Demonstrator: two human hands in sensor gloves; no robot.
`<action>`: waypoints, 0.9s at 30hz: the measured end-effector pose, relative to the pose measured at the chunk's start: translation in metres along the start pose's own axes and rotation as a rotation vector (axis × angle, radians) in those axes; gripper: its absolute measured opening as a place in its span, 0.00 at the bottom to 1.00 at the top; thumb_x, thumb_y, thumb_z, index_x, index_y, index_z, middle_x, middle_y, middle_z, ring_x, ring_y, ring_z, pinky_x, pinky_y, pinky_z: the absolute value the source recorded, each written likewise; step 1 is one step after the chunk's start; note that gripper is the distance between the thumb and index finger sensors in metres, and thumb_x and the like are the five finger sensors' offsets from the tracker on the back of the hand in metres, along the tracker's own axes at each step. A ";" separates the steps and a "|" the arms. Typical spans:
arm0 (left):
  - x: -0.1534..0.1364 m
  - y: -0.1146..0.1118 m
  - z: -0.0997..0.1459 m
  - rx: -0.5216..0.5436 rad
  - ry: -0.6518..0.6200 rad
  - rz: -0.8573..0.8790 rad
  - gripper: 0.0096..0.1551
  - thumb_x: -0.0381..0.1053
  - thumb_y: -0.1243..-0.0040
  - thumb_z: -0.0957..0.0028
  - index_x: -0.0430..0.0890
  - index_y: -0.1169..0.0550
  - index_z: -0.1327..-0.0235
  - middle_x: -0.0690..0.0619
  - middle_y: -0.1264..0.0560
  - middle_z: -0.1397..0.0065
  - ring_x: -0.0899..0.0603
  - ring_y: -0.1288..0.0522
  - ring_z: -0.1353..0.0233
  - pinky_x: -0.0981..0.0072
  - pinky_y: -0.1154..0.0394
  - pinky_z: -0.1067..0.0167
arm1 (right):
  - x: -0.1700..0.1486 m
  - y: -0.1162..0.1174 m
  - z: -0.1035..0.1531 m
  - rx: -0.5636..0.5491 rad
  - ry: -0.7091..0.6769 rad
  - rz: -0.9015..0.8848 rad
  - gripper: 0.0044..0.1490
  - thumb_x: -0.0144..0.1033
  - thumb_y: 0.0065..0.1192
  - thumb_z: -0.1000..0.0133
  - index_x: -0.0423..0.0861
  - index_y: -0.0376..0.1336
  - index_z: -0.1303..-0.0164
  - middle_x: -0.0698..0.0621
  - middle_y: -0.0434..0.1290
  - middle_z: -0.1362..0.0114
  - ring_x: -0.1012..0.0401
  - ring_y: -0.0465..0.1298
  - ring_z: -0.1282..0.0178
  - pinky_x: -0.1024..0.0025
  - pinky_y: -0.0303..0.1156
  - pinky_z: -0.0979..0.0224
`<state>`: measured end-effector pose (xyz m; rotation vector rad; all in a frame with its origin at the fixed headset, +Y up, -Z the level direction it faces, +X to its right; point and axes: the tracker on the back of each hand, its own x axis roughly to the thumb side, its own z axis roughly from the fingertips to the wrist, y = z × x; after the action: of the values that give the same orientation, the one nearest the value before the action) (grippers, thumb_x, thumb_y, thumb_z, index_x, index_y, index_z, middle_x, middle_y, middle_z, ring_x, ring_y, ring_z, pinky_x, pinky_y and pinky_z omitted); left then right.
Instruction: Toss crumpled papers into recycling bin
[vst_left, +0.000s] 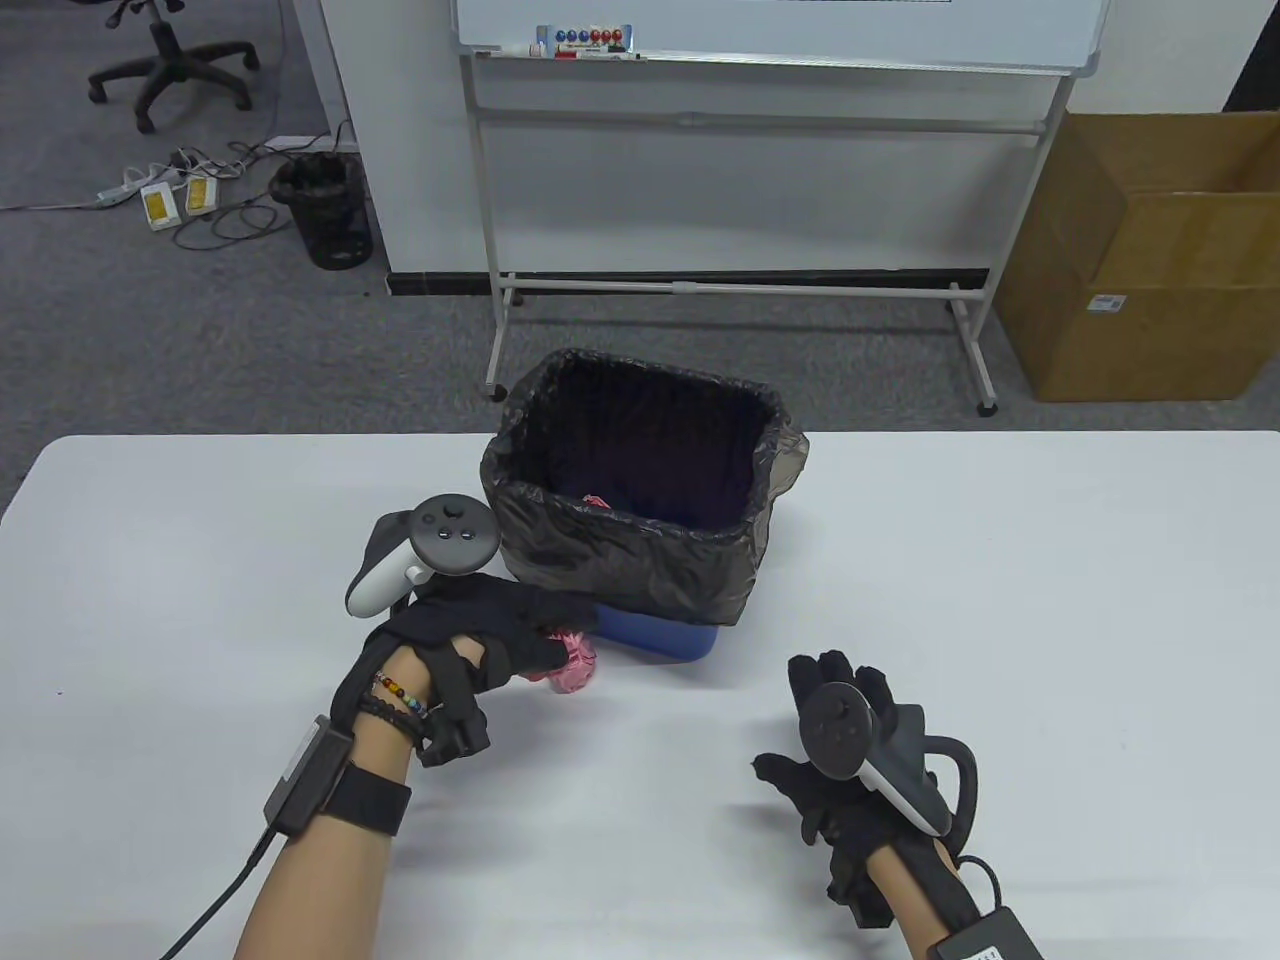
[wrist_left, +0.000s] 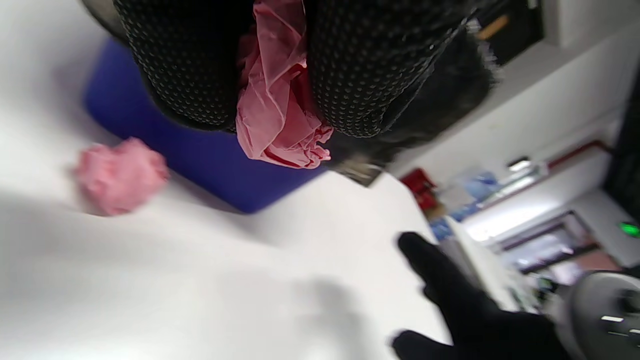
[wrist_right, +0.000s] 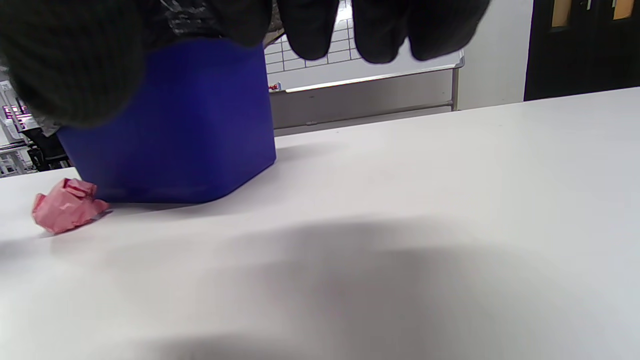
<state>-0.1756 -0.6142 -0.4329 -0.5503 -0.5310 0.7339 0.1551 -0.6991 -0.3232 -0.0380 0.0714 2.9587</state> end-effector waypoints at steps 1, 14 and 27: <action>0.004 0.001 -0.001 -0.014 -0.028 0.019 0.31 0.45 0.29 0.48 0.49 0.24 0.29 0.42 0.28 0.20 0.35 0.23 0.25 0.52 0.19 0.34 | 0.000 0.000 0.000 0.000 -0.001 0.000 0.63 0.67 0.67 0.61 0.58 0.44 0.18 0.51 0.49 0.11 0.43 0.53 0.11 0.45 0.57 0.18; 0.082 0.042 -0.020 0.458 -0.413 0.292 0.31 0.46 0.29 0.49 0.52 0.25 0.30 0.46 0.28 0.20 0.38 0.23 0.24 0.54 0.19 0.34 | 0.001 -0.001 0.000 -0.005 -0.006 -0.007 0.63 0.67 0.67 0.61 0.58 0.44 0.18 0.50 0.49 0.11 0.43 0.53 0.11 0.45 0.57 0.18; 0.064 0.040 -0.015 0.844 -0.072 -0.175 0.44 0.63 0.38 0.49 0.52 0.38 0.19 0.43 0.47 0.11 0.30 0.49 0.14 0.28 0.46 0.26 | 0.002 -0.002 0.001 -0.011 -0.020 -0.009 0.63 0.67 0.67 0.61 0.59 0.44 0.18 0.51 0.49 0.10 0.43 0.53 0.11 0.44 0.56 0.18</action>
<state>-0.1450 -0.5463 -0.4531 0.3053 -0.2863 0.7368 0.1535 -0.6970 -0.3227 -0.0105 0.0521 2.9497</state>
